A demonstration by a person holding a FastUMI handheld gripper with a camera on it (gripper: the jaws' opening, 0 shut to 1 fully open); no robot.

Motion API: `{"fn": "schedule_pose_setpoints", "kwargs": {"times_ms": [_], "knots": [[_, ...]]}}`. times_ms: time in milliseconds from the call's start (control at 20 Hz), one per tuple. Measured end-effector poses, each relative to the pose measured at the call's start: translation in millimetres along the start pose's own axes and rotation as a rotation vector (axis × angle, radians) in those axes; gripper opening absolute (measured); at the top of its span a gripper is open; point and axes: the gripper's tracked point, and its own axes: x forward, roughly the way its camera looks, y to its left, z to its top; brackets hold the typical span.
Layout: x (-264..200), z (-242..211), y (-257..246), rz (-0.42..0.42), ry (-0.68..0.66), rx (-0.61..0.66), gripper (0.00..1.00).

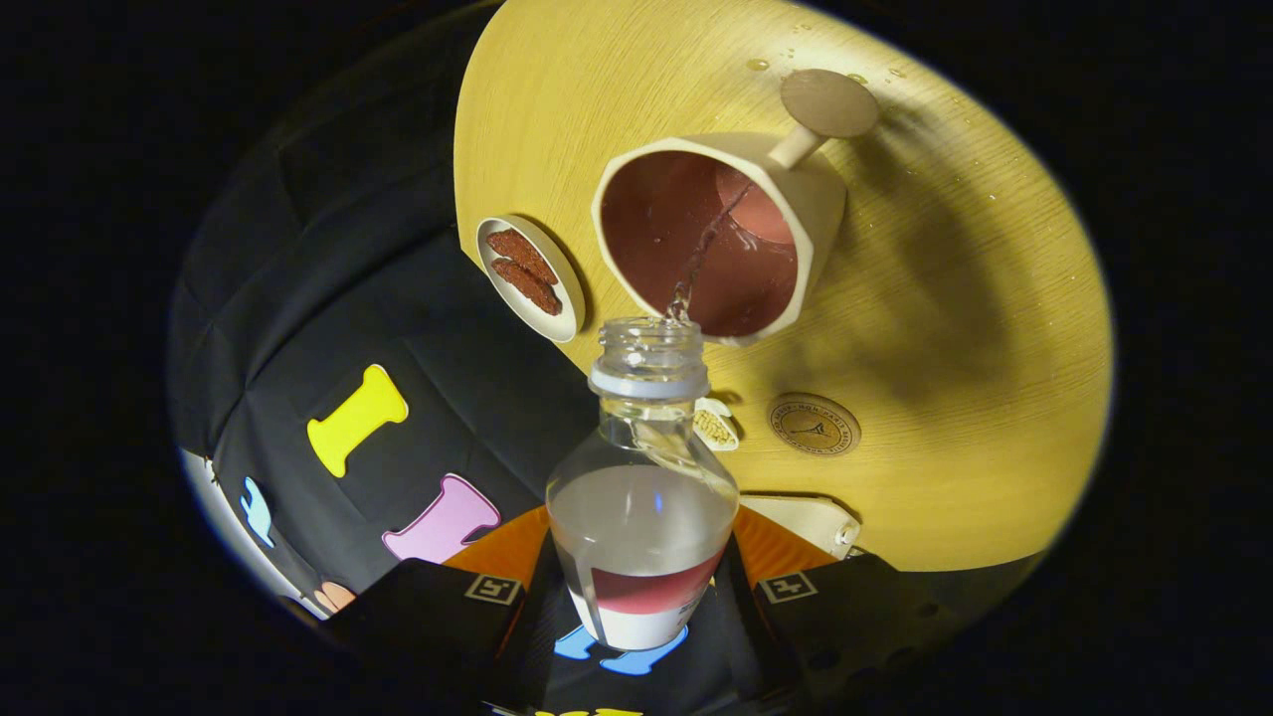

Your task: Take the bottle from table, then pour the juice into the cup, finally place the bottle on the coaster

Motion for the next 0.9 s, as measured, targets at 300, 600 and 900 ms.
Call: {"fn": "schedule_pose_setpoints", "kwargs": {"times_ms": [300,600,900], "knots": [[-8,-1,10,-0.009,0.023,0.085,0.71],[-7,-4,9,-0.056,0.054,0.159,0.71],[-7,-3,13,-0.073,0.068,0.208,0.71]]}}
